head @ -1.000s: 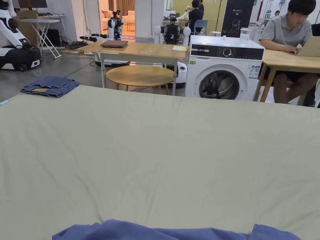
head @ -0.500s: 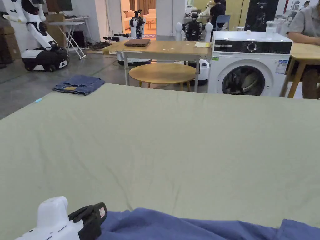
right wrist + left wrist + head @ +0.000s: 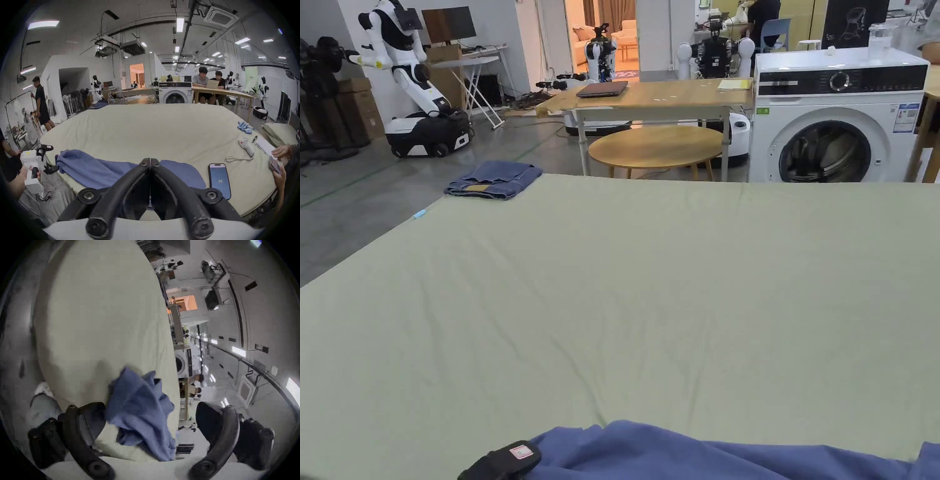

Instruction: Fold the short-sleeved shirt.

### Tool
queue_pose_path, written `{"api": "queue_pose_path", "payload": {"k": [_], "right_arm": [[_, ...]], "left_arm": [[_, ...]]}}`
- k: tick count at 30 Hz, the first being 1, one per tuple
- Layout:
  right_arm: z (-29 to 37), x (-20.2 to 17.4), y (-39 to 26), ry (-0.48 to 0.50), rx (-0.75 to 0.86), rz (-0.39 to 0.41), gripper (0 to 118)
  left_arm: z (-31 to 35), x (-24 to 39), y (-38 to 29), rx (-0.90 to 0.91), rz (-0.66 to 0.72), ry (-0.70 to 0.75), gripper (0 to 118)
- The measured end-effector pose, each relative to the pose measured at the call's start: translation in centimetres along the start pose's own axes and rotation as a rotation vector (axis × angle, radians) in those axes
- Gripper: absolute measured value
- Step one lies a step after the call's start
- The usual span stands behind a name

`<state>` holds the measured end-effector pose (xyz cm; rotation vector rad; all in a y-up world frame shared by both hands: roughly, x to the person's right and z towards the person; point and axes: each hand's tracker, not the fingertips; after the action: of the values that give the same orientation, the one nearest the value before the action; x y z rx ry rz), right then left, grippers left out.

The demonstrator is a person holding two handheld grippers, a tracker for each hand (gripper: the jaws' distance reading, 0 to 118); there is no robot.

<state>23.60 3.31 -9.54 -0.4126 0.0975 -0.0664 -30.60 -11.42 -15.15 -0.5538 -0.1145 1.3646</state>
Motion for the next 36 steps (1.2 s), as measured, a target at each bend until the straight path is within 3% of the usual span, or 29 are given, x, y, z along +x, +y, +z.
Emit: {"api": "queue_pose_path", "payload": {"k": [4, 5, 6, 7, 8, 12, 19, 25, 27, 30, 36], "right_arm": [[0.1, -0.1, 0.0, 0.022, 0.014, -0.013, 0], [0.1, -0.1, -0.1, 0.027, 0.014, -0.015, 0], [0.1, -0.4, 0.0, 0.027, 0.015, -0.014, 0], [0.1, -0.5, -0.1, 0.026, 0.015, -0.015, 0], [0.1, -0.5, -0.2, 0.024, 0.011, -0.016, 0], [0.4, -0.4, -0.3, 0.011, -0.002, -0.014, 0], [0.8, -0.4, -0.4, -0.009, -0.009, -0.005, 0], [0.9, -0.6, -0.7, -0.003, -0.004, -0.023, 0], [1.0, -0.5, -0.8, -0.011, -0.004, -0.030, 0], [1.4, 0.2, -1.0, -0.032, 0.002, -0.041, 0], [2.5, 1.8, -1.6, -0.071, -0.008, -0.069, 0]], "left_arm": [[-2.6, 1.6, -1.2, -0.011, -0.098, 0.085, 110], [-3.1, 2.3, -1.3, -0.026, -0.149, 0.116, 100], [-3.7, 2.9, -1.2, -0.051, -0.202, 0.145, 47], [-4.1, 3.5, -1.4, -0.056, -0.284, 0.199, 9], [-4.7, 3.9, -1.6, -0.055, -0.350, 0.275, 9], [-4.3, 4.7, -1.9, -0.021, -0.415, 0.241, 9], [-3.9, 12.7, -7.6, 0.101, -1.159, 0.304, 9], [-6.7, 17.3, -14.2, 0.035, -1.528, 0.237, 9], [-8.1, 17.7, -17.3, -0.039, -1.623, 0.180, 9], [-10.1, 17.8, -21.9, -0.160, -1.657, 0.114, 9], [-15.0, 15.1, -28.9, -0.375, -1.700, 0.138, 14]]}}
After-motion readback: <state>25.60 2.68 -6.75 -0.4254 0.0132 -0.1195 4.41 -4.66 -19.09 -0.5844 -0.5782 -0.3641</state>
